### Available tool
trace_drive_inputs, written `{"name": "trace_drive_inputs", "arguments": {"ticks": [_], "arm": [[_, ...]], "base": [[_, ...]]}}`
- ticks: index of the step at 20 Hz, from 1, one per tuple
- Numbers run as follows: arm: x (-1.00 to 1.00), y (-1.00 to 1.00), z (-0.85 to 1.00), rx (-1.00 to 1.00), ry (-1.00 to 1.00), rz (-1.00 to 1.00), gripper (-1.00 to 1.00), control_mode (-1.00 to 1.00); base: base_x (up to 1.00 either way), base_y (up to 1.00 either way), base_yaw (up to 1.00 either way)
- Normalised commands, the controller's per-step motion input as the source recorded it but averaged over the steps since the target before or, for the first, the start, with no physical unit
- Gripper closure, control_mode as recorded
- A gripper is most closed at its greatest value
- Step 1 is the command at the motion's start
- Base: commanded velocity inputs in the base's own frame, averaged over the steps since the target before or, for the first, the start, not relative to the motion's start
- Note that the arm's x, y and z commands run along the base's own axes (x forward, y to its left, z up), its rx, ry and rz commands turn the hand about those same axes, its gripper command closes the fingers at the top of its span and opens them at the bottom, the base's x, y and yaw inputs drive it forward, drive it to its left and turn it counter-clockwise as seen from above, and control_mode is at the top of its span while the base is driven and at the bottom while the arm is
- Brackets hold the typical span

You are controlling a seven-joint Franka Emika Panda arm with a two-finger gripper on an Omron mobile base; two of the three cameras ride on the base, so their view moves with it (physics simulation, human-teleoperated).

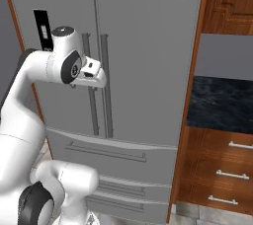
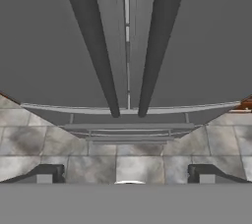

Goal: Retrieve a lemon from the fridge and place it on the cutting board with the fish.

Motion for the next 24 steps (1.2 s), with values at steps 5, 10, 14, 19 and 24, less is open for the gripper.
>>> {"name": "trace_drive_inputs", "arguments": {"ticks": [5,10,14,19,24], "arm": [[0.0,-0.46,-0.18,0.04,-0.28,0.0,-1.0,-1.0],[0.06,-0.35,-0.12,0.03,-0.06,0.01,-1.0,-1.0],[0.56,0.0,-0.06,-0.01,0.0,0.02,-1.0,-1.0],[0.56,-0.06,-0.07,-0.09,0.0,-0.01,-1.0,-1.0],[0.47,0.0,-0.05,-0.08,-0.06,-0.01,-1.0,-1.0]], "base": [[0.0,0.0,0.0],[0.0,0.0,0.0],[0.0,0.0,0.0],[0.0,0.0,0.0],[0.0,0.0,0.0]]}}
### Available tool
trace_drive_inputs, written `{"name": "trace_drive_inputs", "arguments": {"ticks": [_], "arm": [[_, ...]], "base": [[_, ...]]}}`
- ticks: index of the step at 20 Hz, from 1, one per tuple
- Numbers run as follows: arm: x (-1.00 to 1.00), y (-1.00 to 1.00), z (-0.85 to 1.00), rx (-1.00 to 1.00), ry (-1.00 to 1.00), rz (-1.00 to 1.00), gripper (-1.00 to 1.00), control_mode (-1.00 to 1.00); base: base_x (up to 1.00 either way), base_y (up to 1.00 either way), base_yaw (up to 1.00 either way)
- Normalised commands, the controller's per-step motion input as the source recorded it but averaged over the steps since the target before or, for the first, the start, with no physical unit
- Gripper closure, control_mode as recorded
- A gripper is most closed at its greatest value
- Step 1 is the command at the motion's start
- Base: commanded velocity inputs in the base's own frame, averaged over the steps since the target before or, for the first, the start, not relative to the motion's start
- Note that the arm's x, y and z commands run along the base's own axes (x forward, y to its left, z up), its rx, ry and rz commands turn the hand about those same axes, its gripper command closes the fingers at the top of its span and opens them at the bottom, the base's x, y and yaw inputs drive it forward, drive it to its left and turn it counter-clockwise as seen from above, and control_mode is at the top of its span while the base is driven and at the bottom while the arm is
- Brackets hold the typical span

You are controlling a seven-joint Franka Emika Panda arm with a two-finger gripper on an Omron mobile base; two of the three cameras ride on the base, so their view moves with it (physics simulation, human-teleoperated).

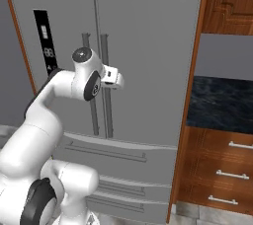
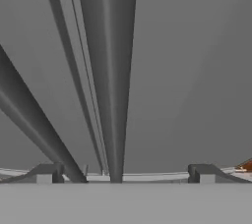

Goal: Retrieve a lemon from the fridge and place it on the cutting board with the fish.

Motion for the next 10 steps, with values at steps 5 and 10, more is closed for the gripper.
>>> {"name": "trace_drive_inputs", "arguments": {"ticks": [5,10], "arm": [[0.18,0.0,0.0,0.0,-0.13,0.0,-1.0,-1.0],[0.17,0.0,-0.02,0.0,-0.15,0.0,-1.0,-1.0]], "base": [[0.0,0.0,0.0],[0.0,0.0,0.0]]}}
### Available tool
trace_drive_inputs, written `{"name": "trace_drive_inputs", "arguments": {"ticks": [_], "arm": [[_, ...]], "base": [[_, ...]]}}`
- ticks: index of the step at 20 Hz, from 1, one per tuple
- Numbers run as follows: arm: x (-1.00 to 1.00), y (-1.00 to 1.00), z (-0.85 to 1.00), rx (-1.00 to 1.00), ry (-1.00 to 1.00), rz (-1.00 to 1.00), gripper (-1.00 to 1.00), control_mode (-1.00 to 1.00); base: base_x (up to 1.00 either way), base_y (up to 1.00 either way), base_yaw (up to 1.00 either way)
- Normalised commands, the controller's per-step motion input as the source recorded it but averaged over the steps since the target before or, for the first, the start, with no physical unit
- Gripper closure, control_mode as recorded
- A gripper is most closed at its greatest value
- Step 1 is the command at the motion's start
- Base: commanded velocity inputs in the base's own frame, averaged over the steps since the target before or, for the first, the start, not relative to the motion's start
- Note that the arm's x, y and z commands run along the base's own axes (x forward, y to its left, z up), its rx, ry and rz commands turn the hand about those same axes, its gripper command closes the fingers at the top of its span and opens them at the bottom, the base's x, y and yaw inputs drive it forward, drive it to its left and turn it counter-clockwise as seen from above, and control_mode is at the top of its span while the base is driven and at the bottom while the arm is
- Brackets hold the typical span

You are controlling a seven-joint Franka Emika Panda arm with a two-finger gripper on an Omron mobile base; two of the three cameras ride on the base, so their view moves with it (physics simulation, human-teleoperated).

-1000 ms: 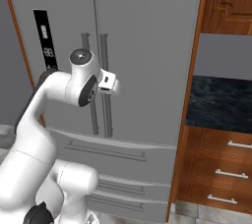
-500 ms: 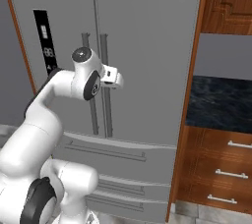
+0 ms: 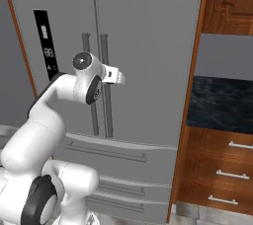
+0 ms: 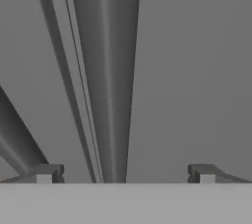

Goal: Retrieve a lemon from the fridge and place it on the cutting board with the fish.

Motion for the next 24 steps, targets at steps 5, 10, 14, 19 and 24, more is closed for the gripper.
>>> {"name": "trace_drive_inputs", "arguments": {"ticks": [5,10,14,19,24], "arm": [[0.42,0.0,-0.03,0.0,-0.13,0.0,-1.0,-1.0],[0.48,0.0,0.0,0.0,-0.07,0.0,-1.0,-1.0],[0.44,0.0,0.0,0.0,-0.03,0.0,-1.0,-1.0],[0.42,0.0,0.0,0.0,0.0,0.0,1.0,-1.0],[-0.03,-0.08,0.03,0.0,0.04,0.0,1.0,-1.0]], "base": [[0.0,0.0,0.0],[0.0,0.0,0.0],[0.0,0.0,0.0],[0.0,0.0,0.0],[0.0,0.0,0.0]]}}
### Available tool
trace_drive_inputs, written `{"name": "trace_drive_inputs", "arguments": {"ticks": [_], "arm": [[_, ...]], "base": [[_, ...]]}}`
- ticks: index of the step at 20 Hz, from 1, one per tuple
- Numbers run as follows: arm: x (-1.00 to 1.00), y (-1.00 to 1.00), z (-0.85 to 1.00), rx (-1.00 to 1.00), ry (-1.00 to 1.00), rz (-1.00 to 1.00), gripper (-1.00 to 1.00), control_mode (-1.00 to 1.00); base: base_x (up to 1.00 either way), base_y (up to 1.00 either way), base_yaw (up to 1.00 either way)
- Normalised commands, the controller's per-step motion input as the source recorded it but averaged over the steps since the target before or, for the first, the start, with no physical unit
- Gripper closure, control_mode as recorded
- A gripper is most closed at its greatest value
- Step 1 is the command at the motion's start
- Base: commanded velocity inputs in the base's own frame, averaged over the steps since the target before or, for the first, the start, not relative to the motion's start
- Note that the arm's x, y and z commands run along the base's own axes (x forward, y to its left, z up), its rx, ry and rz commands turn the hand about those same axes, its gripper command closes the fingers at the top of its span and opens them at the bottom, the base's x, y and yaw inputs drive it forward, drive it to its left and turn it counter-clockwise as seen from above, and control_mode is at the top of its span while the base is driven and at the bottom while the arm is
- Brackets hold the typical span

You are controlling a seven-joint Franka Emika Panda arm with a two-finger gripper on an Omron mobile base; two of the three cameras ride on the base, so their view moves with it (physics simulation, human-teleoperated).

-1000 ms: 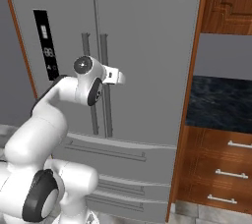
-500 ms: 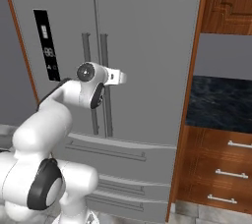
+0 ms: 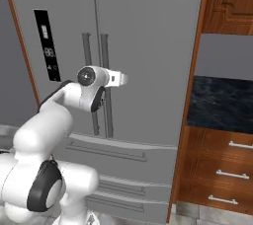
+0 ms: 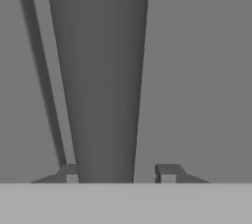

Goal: Retrieve a lemon from the fridge and place it on the cutting board with the fish.

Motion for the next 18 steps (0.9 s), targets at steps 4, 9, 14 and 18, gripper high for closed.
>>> {"name": "trace_drive_inputs", "arguments": {"ticks": [4,9,14,18], "arm": [[-0.62,-0.19,0.23,0.01,0.09,0.0,1.0,-1.0],[-0.97,-0.43,0.39,0.1,0.06,0.0,1.0,-1.0],[-1.0,-0.76,0.55,0.24,0.17,0.0,1.0,-1.0],[-1.0,-0.84,0.61,0.26,0.2,0.01,1.0,-1.0]], "base": [[0.0,0.0,0.0],[0.0,0.0,0.0],[0.0,0.0,0.0],[0.0,0.0,0.0]]}}
